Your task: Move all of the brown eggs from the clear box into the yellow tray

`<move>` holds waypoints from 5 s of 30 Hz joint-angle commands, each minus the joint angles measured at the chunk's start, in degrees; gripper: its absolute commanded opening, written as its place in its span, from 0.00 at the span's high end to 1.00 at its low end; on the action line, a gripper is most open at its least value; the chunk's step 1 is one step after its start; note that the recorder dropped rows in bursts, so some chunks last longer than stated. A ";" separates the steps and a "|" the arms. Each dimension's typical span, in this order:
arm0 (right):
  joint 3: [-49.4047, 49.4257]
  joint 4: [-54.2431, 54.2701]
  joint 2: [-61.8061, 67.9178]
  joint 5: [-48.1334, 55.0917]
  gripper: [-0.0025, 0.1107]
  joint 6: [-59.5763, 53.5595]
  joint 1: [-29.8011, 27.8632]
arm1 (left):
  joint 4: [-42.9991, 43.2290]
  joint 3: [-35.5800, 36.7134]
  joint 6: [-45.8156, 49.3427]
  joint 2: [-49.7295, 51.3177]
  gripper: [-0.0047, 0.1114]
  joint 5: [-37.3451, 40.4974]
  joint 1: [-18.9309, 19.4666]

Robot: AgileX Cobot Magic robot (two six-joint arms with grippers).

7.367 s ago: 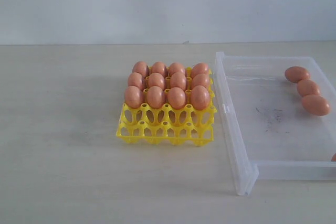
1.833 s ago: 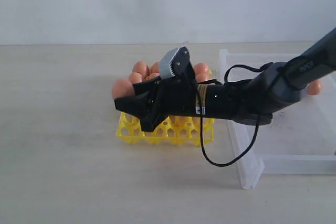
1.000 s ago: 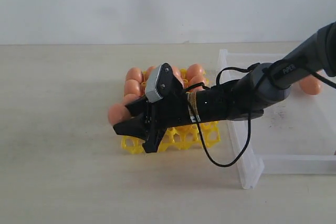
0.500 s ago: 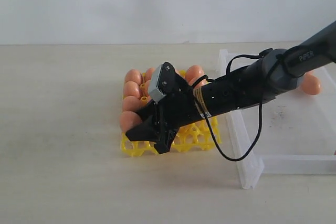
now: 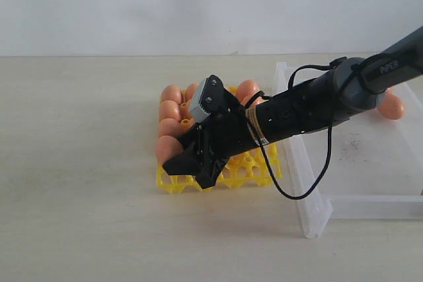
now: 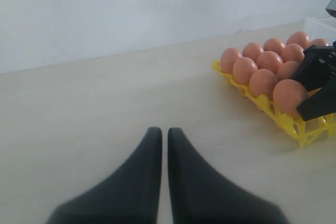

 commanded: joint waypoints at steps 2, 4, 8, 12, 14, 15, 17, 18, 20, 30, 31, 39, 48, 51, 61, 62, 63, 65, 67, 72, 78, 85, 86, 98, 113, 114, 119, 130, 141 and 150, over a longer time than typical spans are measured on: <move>0.39 -2.44 0.93 6.69 0.52 1.82 -0.64 | 0.09 0.22 0.29 -0.22 0.93 -0.47 0.23; 0.39 -2.34 0.93 6.90 0.52 1.82 -0.64 | 0.09 0.22 0.29 -0.22 0.93 -0.47 0.23; 0.39 -2.34 0.93 7.27 0.52 1.82 -0.64 | 0.09 0.22 0.29 -0.22 0.93 -0.47 0.23; 0.39 -2.34 0.72 9.25 0.52 1.82 -0.64 | 0.09 0.22 0.29 -0.22 0.93 -0.47 0.23; 0.39 -2.34 0.72 10.52 0.52 1.82 -0.64 | 0.09 0.22 0.29 -0.22 0.93 -0.47 0.23; 0.39 -2.34 0.72 10.93 0.52 1.82 -0.64 | 0.09 0.22 0.29 -0.22 0.93 -0.47 0.23; 0.39 -2.34 0.72 11.20 0.52 1.82 -0.64 | 0.09 0.22 0.29 -0.22 0.93 -0.47 0.23; 0.39 -2.34 0.72 11.20 0.52 1.82 -0.64 | 0.09 0.22 0.29 -0.22 0.93 -0.47 0.23; 0.39 -2.34 0.72 11.20 0.52 1.82 -0.64 | 0.09 0.22 0.29 -0.22 0.93 -0.47 0.23; 0.39 3.86 0.12 11.57 0.52 0.50 -0.64 | 0.09 0.22 0.29 -0.22 0.93 -0.47 0.23; 0.39 4.05 0.12 11.40 0.53 0.50 -0.64 | 0.09 0.22 0.29 -0.22 0.93 -0.47 0.23; 0.39 9.85 0.12 10.39 0.98 -2.89 -0.64 | 0.09 0.22 0.29 -0.22 0.93 -0.47 0.23; 0.39 21.60 0.02 3.37 0.98 -12.03 -0.64 | 0.09 0.22 0.29 -0.22 0.93 -0.47 0.23; 0.39 22.27 0.02 2.35 0.98 -12.23 -0.64 | 0.09 0.22 0.29 -0.22 0.93 -0.47 0.23; 9.57 24.91 -5.46 -0.22 0.98 -20.24 -1.23 | 0.09 0.22 0.29 -0.22 0.93 -0.47 0.23; 10.96 25.62 -6.40 0.14 0.98 -21.53 -1.76 | 0.09 0.22 0.29 -0.22 0.93 -0.47 0.23; 12.21 26.40 -7.30 -0.45 0.98 -22.51 -2.53 | 0.09 0.22 0.29 -0.22 0.93 -0.47 0.23; 13.85 28.02 -8.15 -4.64 0.98 -23.45 -4.27 | 0.09 0.22 0.29 -0.22 0.93 -0.47 0.23; 14.14 28.05 -8.04 -8.41 0.98 -23.43 -6.10 | 0.09 0.22 0.29 -0.22 0.93 -0.47 0.23; 14.00 30.11 -5.47 -12.28 0.98 -22.37 -7.59 | 0.09 0.22 0.29 -0.22 0.93 -0.47 0.23; 12.98 29.57 -3.36 -11.26 0.98 -22.37 -5.47 | 0.09 0.22 0.29 -0.22 0.93 -0.47 0.23; 12.35 30.37 -2.99 -9.53 0.98 -22.37 -5.11 | 0.09 0.22 0.29 -0.22 0.93 -0.47 0.23; 12.35 30.48 -2.99 -9.53 0.98 -22.37 -5.11 | 0.09 0.22 0.29 -0.22 0.93 -0.47 0.23; 9.96 29.87 -2.99 -4.11 0.98 -20.85 -2.80 | 0.09 0.22 0.29 -0.22 0.93 -0.47 0.23; 7.07 20.46 -2.99 0.83 0.98 -11.74 -1.68 | 0.09 0.22 0.29 -0.22 0.93 -0.47 0.23; 7.07 20.33 -2.99 0.83 0.98 -11.44 -1.68 | 0.09 0.22 0.29 -0.22 0.93 -0.47 0.23; 7.07 20.33 -2.99 0.83 0.98 -11.44 -1.68 | 0.09 0.22 0.29 -0.22 0.93 -0.47 0.23; 6.40 23.47 -2.99 2.20 0.98 -9.69 -1.68 | 0.09 0.22 0.29 -0.22 0.93 -0.47 0.23; 4.29 20.20 -2.99 7.33 0.98 -3.95 0.14 | 0.09 0.22 0.29 -0.22 0.93 -0.47 0.23; 4.29 19.05 -2.99 8.57 0.95 -1.40 0.14 | 0.09 0.22 0.29 -0.22 0.93 -0.47 0.23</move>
